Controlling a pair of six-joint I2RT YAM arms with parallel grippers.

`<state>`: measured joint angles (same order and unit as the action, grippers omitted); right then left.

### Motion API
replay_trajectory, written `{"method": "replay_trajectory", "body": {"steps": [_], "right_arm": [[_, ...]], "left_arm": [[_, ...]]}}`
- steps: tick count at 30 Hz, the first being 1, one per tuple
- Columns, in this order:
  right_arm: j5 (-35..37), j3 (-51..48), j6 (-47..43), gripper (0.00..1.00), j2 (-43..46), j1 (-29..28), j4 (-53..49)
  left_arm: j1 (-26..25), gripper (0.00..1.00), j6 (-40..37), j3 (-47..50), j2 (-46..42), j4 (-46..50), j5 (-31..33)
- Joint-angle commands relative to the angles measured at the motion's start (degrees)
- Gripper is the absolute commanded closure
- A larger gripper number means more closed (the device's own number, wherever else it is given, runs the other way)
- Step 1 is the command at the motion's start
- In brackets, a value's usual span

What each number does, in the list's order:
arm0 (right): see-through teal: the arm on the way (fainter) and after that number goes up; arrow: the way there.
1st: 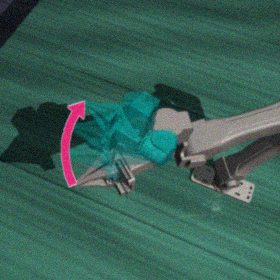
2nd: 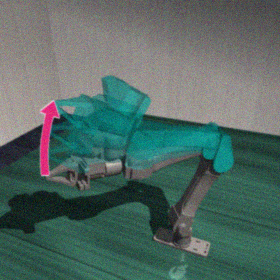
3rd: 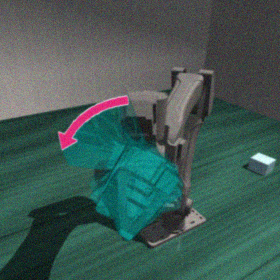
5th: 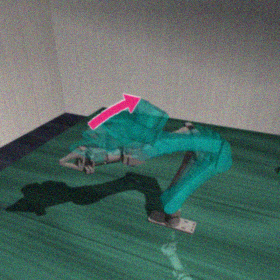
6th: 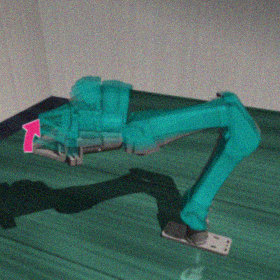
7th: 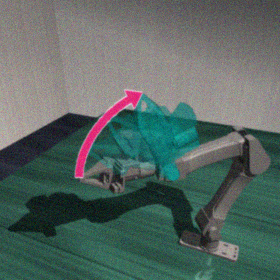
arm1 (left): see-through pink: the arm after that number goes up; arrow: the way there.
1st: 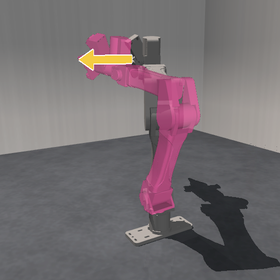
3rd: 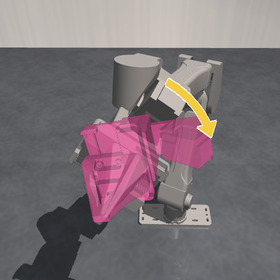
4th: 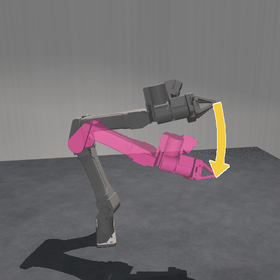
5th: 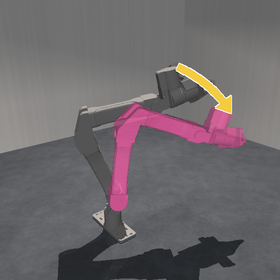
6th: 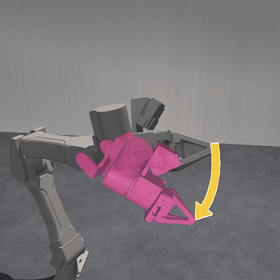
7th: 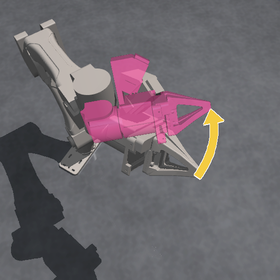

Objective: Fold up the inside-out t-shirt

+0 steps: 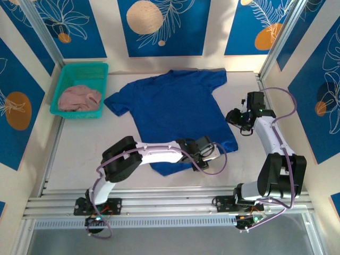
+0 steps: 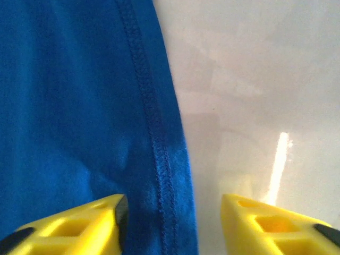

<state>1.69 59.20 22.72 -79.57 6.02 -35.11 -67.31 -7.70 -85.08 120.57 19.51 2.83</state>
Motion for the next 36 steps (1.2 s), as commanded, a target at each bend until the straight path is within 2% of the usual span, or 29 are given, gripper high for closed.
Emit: {"method": "replay_trajectory", "body": {"steps": [1, 7, 11, 18, 22, 26, 30, 33, 36], "right_arm": [[-2.2, -0.9, 0.8, 0.54, 1.2, 0.1, 0.3], [-3.3, -2.2, 1.0, 0.54, 3.1, -0.1, -0.1], [-5.1, -3.6, 1.3, 0.54, 6.4, -0.6, -1.1], [-10.8, -8.0, 2.9, 0.53, 16.2, -3.4, -2.1], [-12.2, -10.9, 3.7, 0.52, 19.6, -6.6, -2.8], [-13.1, -13.1, 4.1, 0.51, 20.7, -8.6, -2.8], [-19.0, -16.7, 2.5, 0.52, 23.6, -12.4, 0.7], [-18.9, -22.3, 2.7, 0.52, 27.0, -19.3, 7.6], [-11.6, -28.6, 4.1, 0.53, 27.5, -28.1, 18.6]], "left_arm": [[0.1, 0.63, -1.3, -1.5, 1.9, 1.4, 2.1], [0.7, 0.90, 0.2, -1.0, 1.7, -0.1, 0.7], [2.4, 1.00, 3.6, 1.9, -2.2, -3.1, -3.2], [9.0, 1.00, 13.3, 7.6, -10.9, -9.4, -18.2], [12.5, 1.00, 17.3, 9.9, -13.3, -11.5, -23.3], [14.3, 1.00, 18.5, 11.1, -14.2, -11.7, -24.2], [17.3, 1.00, 23.5, 11.8, -15.9, -12.0, -22.0], [20.5, 1.00, 28.5, 12.6, -18.7, -14.2, -22.4], [22.7, 1.00, 31.0, 12.4, -22.0, -14.7, -22.2]]}}
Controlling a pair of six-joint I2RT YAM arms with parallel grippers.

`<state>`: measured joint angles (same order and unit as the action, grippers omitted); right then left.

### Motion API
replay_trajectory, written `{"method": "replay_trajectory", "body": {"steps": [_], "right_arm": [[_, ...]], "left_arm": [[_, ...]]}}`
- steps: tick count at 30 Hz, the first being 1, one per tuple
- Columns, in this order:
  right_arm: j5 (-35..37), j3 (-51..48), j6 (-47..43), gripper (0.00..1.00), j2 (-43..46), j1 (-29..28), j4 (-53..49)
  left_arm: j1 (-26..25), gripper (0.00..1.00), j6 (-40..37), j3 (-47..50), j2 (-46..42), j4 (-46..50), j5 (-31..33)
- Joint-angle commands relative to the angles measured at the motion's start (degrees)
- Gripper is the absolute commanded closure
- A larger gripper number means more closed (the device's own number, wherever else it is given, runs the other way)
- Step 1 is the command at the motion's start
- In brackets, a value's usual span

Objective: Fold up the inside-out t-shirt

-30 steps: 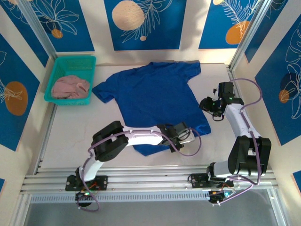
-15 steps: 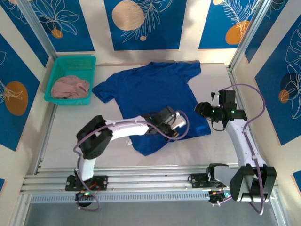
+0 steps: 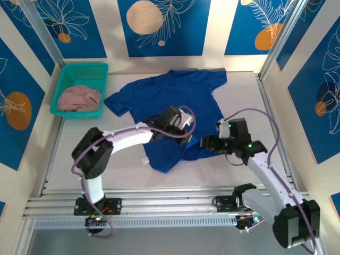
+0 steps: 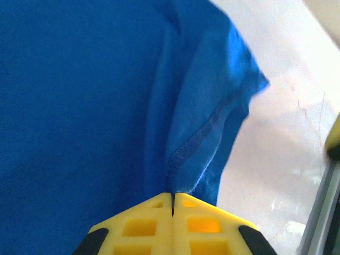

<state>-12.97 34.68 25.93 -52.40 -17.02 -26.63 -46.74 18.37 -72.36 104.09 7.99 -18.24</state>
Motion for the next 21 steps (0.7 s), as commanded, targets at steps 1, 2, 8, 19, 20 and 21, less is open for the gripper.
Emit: {"method": "replay_trajectory", "body": {"steps": [1, 2, 8, 19, 20, 21], "right_arm": [[7.1, -6.8, 0.5, 0.53, -0.1, -8.5, 15.6], [10.8, -9.1, -0.1, 0.53, -0.7, -11.5, 21.0], [22.5, -13.2, -6.2, 0.57, -16.0, -20.7, 48.6], [36.5, -1.3, -17.0, 0.61, -42.3, -24.6, 62.7], [37.9, -0.8, -17.6, 0.61, -43.6, -24.7, 63.7], [39.3, -0.2, -18.5, 0.61, -44.6, -24.8, 64.2]], "left_arm": [[2.8, 1.00, 5.2, -1.0, -6.5, -2.5, -1.3], [3.3, 1.00, 5.2, -1.6, -7.3, -1.8, -1.9], [4.6, 1.00, 2.7, -8.0, -10.7, 7.0, -4.1], [4.6, 1.00, 0.3, -15.2, -13.9, 15.6, -4.9], [4.6, 1.00, 0.7, -16.1, -13.9, 15.9, -5.5], [4.5, 1.00, 1.4, -16.8, -14.0, 16.0, -5.8]]}}
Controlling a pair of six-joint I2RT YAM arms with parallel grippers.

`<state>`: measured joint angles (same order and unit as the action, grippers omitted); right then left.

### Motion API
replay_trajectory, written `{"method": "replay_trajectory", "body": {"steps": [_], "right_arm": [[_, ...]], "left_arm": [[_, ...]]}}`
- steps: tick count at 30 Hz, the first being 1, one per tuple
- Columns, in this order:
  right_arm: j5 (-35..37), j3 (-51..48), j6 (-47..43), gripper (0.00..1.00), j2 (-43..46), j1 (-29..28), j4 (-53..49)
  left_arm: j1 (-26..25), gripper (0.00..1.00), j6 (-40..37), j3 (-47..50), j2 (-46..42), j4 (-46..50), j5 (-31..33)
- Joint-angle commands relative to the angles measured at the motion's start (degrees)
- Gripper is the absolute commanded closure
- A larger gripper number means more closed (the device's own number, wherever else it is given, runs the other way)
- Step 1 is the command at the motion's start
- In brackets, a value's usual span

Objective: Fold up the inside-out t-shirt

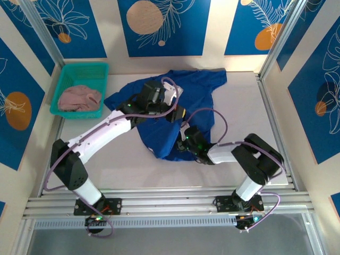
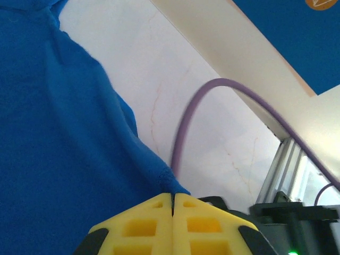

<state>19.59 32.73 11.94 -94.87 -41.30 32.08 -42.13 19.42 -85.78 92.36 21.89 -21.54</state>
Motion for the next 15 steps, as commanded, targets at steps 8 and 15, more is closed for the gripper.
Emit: {"method": "replay_trajectory", "body": {"steps": [8, 15], "right_arm": [[11.1, 6.9, -9.0, 0.61, -7.3, -2.1, 5.1], [4.9, 11.5, -5.4, 0.59, -8.6, 3.5, -1.2]], "left_arm": [[-0.9, 1.00, 1.9, -8.6, -2.2, 2.2, -4.2], [-1.6, 1.00, -0.1, -9.8, -6.2, 2.5, -8.1]]}}
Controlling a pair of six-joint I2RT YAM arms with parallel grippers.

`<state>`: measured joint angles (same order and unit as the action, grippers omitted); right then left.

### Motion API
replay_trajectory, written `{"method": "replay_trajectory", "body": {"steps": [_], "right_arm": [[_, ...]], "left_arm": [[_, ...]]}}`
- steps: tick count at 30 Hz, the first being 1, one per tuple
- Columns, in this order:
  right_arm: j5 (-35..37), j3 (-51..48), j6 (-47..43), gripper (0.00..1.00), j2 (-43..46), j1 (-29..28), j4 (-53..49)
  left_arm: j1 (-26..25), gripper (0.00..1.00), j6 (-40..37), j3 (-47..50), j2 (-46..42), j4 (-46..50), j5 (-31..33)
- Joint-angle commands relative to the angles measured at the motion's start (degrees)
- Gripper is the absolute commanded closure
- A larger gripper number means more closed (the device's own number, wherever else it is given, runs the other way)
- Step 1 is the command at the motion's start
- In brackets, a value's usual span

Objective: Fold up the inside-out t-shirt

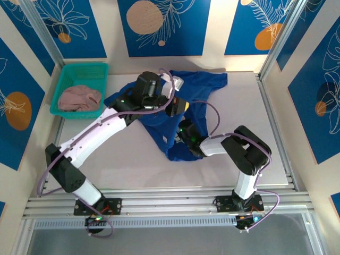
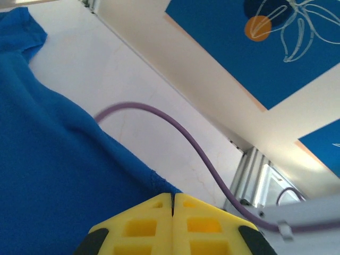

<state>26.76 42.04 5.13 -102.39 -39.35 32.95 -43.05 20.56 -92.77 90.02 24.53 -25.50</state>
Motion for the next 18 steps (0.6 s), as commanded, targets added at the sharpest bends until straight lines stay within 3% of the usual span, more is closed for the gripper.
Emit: {"method": "replay_trajectory", "body": {"steps": [1, 8, 18], "right_arm": [[-2.7, 3.0, 1.4, 0.59, -1.3, 2.0, -3.0], [-2.0, 10.9, 1.1, 0.58, -4.5, 2.4, -12.1], [1.4, 21.8, 2.0, 0.47, -10.2, -0.3, -23.7]], "left_arm": [[-0.9, 1.00, -1.6, -3.0, -4.3, 0.0, -4.8], [-2.8, 1.00, -2.4, -6.8, -2.7, -0.3, -5.8], [-4.8, 1.00, -5.4, -24.6, 6.1, 4.9, -2.0]]}}
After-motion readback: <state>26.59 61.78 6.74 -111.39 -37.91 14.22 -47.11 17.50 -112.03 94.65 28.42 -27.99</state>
